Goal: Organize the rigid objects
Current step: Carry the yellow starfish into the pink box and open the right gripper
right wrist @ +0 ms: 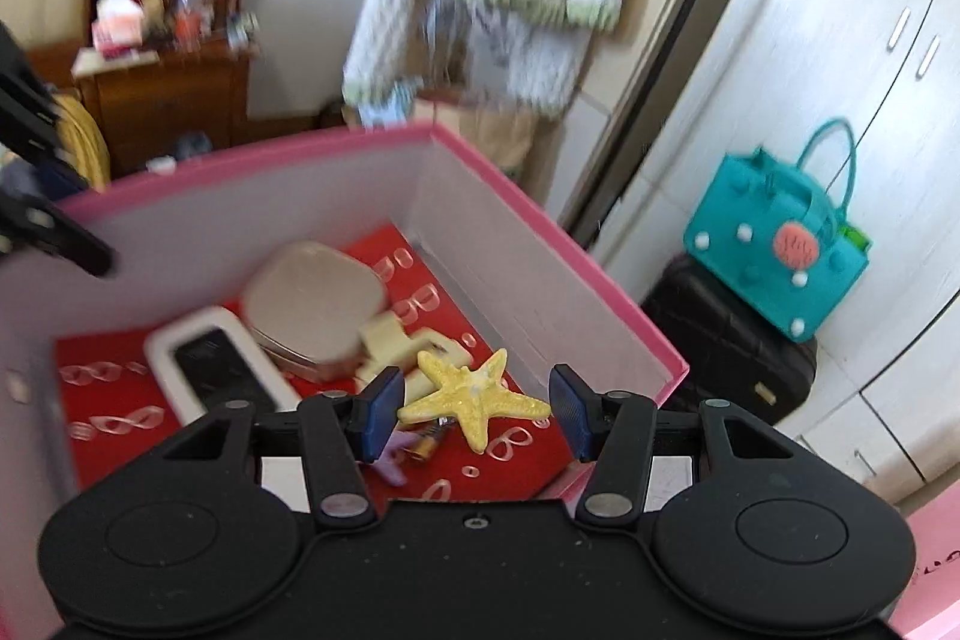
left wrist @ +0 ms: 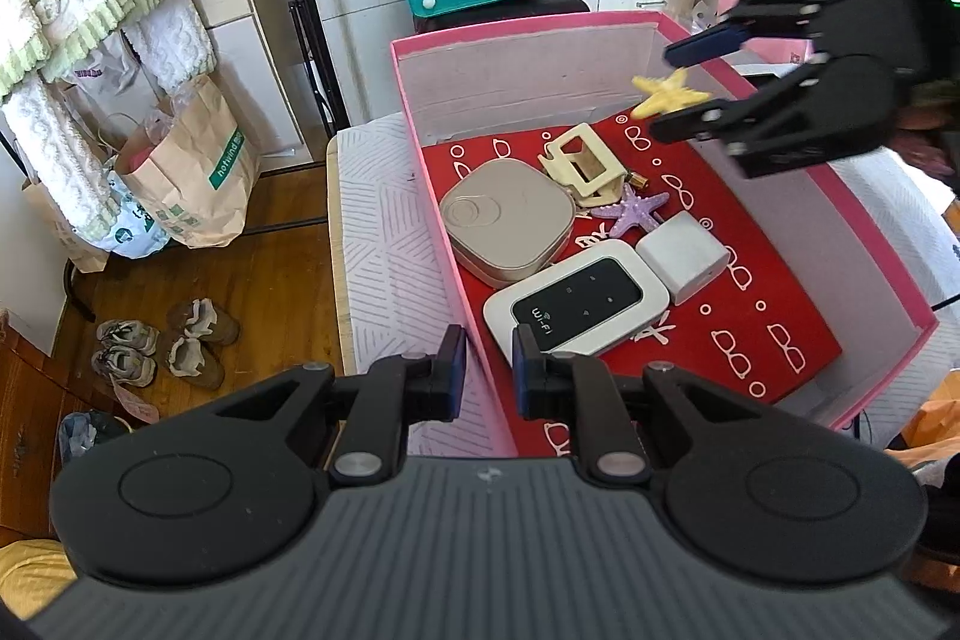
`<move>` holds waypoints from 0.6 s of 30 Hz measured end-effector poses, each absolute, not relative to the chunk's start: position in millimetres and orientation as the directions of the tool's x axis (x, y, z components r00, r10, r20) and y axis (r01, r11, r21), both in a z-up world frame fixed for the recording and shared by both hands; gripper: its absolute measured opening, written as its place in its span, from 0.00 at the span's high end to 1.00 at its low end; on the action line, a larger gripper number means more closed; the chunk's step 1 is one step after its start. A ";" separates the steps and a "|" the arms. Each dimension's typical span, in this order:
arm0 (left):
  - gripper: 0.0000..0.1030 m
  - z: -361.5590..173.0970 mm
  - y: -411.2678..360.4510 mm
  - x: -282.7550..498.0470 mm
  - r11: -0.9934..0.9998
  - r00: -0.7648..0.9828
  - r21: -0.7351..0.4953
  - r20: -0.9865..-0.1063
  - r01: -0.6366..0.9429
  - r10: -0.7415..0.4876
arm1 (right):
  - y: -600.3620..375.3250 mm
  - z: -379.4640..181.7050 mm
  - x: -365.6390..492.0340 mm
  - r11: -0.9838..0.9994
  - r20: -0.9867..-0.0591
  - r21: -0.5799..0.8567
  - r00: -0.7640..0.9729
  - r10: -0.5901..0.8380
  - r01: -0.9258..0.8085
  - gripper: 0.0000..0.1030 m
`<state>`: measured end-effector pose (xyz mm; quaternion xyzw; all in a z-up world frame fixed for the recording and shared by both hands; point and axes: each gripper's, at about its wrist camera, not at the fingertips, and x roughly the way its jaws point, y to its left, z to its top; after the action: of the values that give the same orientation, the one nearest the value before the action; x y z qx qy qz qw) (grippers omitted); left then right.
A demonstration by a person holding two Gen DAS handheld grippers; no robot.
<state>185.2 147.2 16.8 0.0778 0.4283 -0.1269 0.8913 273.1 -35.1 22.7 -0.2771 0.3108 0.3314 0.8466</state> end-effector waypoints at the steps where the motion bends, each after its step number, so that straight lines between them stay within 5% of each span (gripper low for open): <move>1: 0.87 17.3 149.0 185.8 0.956 0.600 0.025 -0.783 0.293 -0.163 | -33.7 19.6 278.9 0.620 -0.725 -0.264 0.577 0.378 -0.738 0.43; 9: 0.87 17.3 149.8 187.3 0.955 0.603 0.023 -0.780 0.297 -0.169 | -51.7 20.8 284.3 0.672 -0.707 -0.205 0.582 0.401 -0.712 0.45; 18: 0.87 17.0 151.7 188.6 0.958 0.610 0.015 -0.774 0.286 -0.170 | -138.4 47.6 248.3 0.791 -0.494 0.050 0.673 0.551 -0.610 0.39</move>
<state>188.6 151.7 17.0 0.0687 0.4227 -0.1275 0.8946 248.3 -138.4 47.6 -0.0598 0.2496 0.3181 0.9127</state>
